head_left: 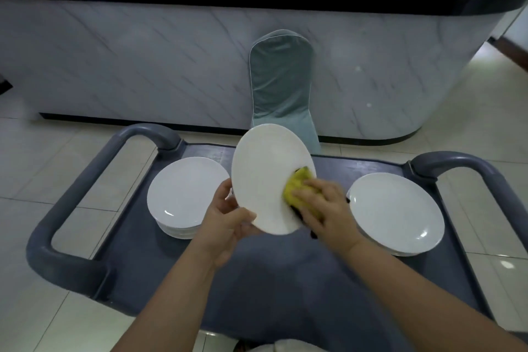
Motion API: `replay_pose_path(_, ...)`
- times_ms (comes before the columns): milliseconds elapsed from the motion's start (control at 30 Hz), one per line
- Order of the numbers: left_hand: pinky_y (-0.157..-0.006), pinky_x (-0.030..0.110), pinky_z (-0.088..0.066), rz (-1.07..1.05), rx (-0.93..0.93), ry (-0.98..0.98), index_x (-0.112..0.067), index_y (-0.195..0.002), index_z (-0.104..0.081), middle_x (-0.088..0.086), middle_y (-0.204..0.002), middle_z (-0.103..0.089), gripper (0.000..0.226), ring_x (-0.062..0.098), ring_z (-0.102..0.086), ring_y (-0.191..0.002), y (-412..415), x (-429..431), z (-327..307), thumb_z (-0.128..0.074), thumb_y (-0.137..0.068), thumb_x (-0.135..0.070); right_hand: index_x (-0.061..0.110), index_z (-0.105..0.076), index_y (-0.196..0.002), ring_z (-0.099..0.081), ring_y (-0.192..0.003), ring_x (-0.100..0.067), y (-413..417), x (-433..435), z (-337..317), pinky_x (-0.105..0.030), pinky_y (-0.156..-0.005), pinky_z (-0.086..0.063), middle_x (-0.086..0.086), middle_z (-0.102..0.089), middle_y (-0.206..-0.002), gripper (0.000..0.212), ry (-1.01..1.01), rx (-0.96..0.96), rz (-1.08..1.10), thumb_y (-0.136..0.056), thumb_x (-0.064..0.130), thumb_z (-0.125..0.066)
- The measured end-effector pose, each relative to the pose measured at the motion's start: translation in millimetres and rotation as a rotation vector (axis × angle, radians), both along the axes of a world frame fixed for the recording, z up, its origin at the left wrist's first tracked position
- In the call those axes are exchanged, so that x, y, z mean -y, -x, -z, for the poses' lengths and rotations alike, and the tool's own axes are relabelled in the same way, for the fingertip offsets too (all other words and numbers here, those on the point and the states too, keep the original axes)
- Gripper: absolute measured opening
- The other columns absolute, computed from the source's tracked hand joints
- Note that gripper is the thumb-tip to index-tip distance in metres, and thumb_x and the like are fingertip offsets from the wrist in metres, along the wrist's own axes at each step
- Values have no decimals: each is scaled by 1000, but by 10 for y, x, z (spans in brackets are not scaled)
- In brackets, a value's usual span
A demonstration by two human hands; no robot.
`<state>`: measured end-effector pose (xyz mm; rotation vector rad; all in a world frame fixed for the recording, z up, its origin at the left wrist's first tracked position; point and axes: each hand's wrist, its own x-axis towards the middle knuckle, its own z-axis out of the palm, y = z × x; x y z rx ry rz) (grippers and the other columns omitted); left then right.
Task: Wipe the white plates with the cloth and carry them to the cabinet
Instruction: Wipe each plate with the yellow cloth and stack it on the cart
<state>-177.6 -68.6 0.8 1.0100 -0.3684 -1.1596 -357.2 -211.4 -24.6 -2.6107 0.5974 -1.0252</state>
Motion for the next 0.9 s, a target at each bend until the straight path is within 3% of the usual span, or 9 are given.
replay_pose_path(133, -70, 50, -57, 84, 49, -30, -23, -115, -60, 8, -103, -67, 63, 24, -66, -92, 110, -17, 42, -59, -62, 9, 20, -67, -122, -49, -106, -39, -482, 166, -321, -35, -98, -31, -11, -55, -131, 30, -96, 85, 244, -92, 22, -62)
replay_pose_path(267, -73, 56, -55, 52, 51, 34, -22, -115, -59, 12, -106, -67, 59, 31, -66, -93, -6, 17, -17, -59, -66, 11, 29, -64, -122, -44, -107, -27, -659, -312, -243, -25, -103, -27, 2, -48, -134, 30, -36, 115, -61, -94, 35, -54)
replay_pose_path(333, -70, 49, -57, 29, 70, 27, -26, -111, -63, 10, -104, -67, 60, 29, -65, -91, -118, -1, -46, -60, -64, 11, 22, -69, -116, -47, -107, -27, -367, -397, -20, -34, -101, -38, -2, -51, -130, 28, -31, 78, -140, -90, 27, -61)
replay_pose_path(433, -66, 45, -56, 64, 148, -5, -28, -110, -65, 9, -104, -64, 62, 27, -61, -92, -155, -14, -77, -62, -60, 8, 9, -73, -109, -54, -101, -42, -80, -103, 51, -52, -93, -45, -18, -59, -121, 30, -110, 26, 119, -79, 8, -70)
replay_pose_path(533, -66, 48, -57, 172, 180, -28, -21, -120, -58, 14, -111, -61, 73, 31, -61, -96, -47, 40, -110, -70, -52, 1, 15, -67, -120, -49, -111, -39, -307, 122, -192, -31, -103, -28, -15, -54, -130, 34, -169, 99, 308, -86, 20, -64)
replay_pose_path(700, -75, 56, -56, 157, 180, -20, -22, -122, -61, 14, -113, -66, 63, 35, -65, -100, -57, 104, -142, -62, -66, 7, 31, -58, -126, -43, -114, -25, -430, -202, -157, -29, -106, -27, -3, -47, -134, 38, 0, 99, 7, -89, 34, -62)
replay_pose_path(767, -73, 47, -57, 121, 216, -20, -25, -119, -66, 11, -116, -68, 56, 31, -67, -100, -103, 120, -161, -63, -71, 4, 23, -64, -123, -49, -109, -31, -139, -148, 72, -38, -103, -38, -9, -51, -129, 38, 26, 56, 14, -86, 22, -71)
replay_pose_path(833, -69, 34, -57, 75, 318, -28, -30, -115, -70, 6, -112, -71, 43, 23, -69, -96, -148, 162, -207, -64, -84, -1, 12, -69, -117, -54, -102, -39, 115, 28, 156, -53, -93, -47, -18, -57, -121, 40, -104, 52, 203, -79, 3, -76)
replay_pose_path(900, -64, 25, -55, -8, 405, -96, -36, -103, -74, -1, -99, -75, 32, 12, -70, -83, -195, 245, -271, -57, -95, -10, 8, -66, -119, -54, -104, -35, 248, 206, 84, -56, -93, -45, -16, -58, -119, 40, -269, 107, 353, -81, 0, -74)
